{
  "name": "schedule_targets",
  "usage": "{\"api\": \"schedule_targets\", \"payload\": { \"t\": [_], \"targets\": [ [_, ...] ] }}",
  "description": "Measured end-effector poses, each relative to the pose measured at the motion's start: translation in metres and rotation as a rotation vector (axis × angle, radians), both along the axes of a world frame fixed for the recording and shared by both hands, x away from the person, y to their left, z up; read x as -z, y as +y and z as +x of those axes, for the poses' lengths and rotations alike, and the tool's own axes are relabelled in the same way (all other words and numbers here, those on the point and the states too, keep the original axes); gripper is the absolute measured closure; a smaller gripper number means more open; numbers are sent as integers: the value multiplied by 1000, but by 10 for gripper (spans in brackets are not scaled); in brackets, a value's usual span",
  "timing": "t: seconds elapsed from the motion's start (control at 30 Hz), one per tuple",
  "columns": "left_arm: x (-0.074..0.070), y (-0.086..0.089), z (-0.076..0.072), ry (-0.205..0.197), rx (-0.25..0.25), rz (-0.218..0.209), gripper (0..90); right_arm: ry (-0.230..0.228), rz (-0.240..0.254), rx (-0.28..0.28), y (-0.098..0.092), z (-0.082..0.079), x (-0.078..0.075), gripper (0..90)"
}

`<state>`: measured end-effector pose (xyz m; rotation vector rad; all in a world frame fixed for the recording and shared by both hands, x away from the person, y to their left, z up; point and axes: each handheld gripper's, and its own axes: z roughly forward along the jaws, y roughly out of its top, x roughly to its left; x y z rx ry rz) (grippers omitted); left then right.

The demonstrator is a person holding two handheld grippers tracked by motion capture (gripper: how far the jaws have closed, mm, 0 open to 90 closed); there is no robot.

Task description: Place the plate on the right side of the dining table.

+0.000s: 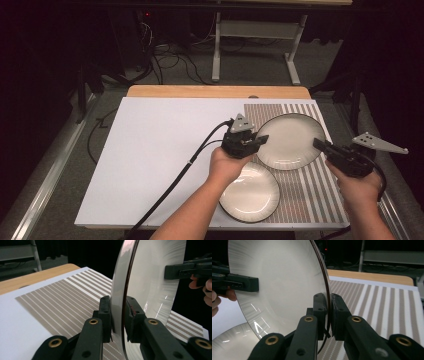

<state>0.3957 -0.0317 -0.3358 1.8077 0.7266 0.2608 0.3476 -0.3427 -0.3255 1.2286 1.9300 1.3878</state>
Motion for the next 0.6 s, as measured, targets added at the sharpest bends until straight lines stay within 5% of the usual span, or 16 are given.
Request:
{"api": "schedule_targets", "payload": {
  "t": [0.33, 0.6],
  "targets": [
    [16, -33, 8, 37, -3, 41, 756, 30, 3, 48, -28, 1, 16, 859],
    [40, -50, 19, 128, -5, 70, 743, 76, -2, 83, -39, 4, 37, 861]
  ]
}}
